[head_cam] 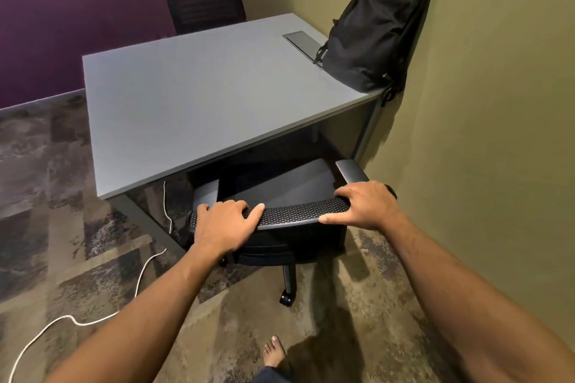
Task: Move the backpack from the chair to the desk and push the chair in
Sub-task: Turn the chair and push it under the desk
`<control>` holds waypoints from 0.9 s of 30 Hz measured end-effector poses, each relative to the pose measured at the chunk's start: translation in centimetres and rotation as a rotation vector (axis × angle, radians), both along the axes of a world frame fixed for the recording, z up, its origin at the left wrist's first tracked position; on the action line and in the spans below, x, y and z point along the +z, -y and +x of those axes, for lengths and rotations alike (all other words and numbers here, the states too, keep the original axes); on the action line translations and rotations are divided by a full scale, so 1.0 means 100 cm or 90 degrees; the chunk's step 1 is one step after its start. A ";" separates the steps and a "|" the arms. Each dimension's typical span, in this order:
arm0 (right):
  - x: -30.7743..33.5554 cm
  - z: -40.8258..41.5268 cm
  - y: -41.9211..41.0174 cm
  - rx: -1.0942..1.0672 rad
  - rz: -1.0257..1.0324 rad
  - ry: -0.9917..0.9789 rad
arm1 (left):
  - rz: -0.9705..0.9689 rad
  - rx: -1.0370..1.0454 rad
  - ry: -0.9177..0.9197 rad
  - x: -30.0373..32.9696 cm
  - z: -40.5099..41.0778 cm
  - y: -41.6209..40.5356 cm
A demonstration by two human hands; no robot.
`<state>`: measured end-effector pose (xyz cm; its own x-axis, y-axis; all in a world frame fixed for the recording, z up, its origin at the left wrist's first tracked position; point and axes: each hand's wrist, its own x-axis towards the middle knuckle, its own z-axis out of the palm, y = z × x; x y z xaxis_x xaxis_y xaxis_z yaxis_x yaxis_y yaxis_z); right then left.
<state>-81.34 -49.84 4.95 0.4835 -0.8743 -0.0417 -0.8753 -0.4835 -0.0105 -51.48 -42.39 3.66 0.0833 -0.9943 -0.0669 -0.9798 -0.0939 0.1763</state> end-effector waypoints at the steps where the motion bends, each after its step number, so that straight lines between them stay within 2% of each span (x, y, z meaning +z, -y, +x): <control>1: 0.000 -0.002 0.009 0.007 0.002 -0.004 | 0.006 0.007 -0.001 -0.001 -0.004 0.007; 27: 0.008 -0.035 0.210 0.177 -0.010 0.001 | -0.005 0.162 -0.016 0.002 -0.059 0.155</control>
